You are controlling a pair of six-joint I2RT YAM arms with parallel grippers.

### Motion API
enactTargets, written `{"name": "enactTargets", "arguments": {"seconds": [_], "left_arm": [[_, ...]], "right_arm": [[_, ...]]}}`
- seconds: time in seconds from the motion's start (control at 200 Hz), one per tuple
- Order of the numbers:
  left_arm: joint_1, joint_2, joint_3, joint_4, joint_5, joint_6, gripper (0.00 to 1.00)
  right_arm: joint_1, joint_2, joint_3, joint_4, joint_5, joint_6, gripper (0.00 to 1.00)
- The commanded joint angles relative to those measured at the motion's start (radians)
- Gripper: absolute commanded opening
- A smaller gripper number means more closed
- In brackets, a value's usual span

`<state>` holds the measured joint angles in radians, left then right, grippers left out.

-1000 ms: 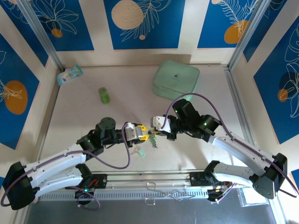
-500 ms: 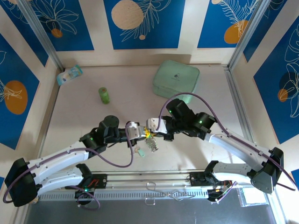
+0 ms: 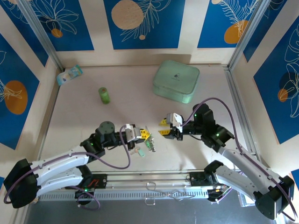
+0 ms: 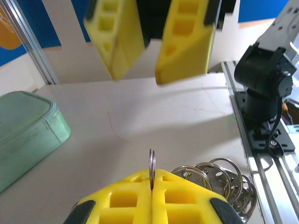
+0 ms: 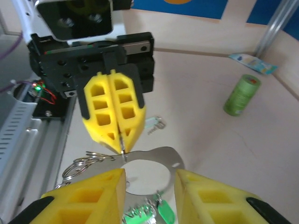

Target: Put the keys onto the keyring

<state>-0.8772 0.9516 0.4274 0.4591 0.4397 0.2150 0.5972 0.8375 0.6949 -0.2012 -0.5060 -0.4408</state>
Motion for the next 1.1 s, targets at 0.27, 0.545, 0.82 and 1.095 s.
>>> {"name": "enactTargets", "arguments": {"seconds": [0.27,0.545,0.82,1.095], "left_arm": [[0.003,0.036,-0.033,0.311,0.067,-0.124,0.00],[0.003,0.042,-0.037,0.334,0.075,-0.135,0.00],[0.003,0.039,-0.038,0.333,0.075,-0.137,0.00],[0.003,-0.022,0.012,0.071,0.000,-0.060,0.25]], "right_arm": [[0.057,0.047,-0.033,0.184,-0.083,0.085,0.32],[0.084,0.090,-0.020,0.194,-0.071,0.078,0.27],[0.098,0.103,0.008,0.163,-0.062,0.057,0.00],[0.102,0.107,0.083,-0.014,0.044,-0.042,0.00]]}}
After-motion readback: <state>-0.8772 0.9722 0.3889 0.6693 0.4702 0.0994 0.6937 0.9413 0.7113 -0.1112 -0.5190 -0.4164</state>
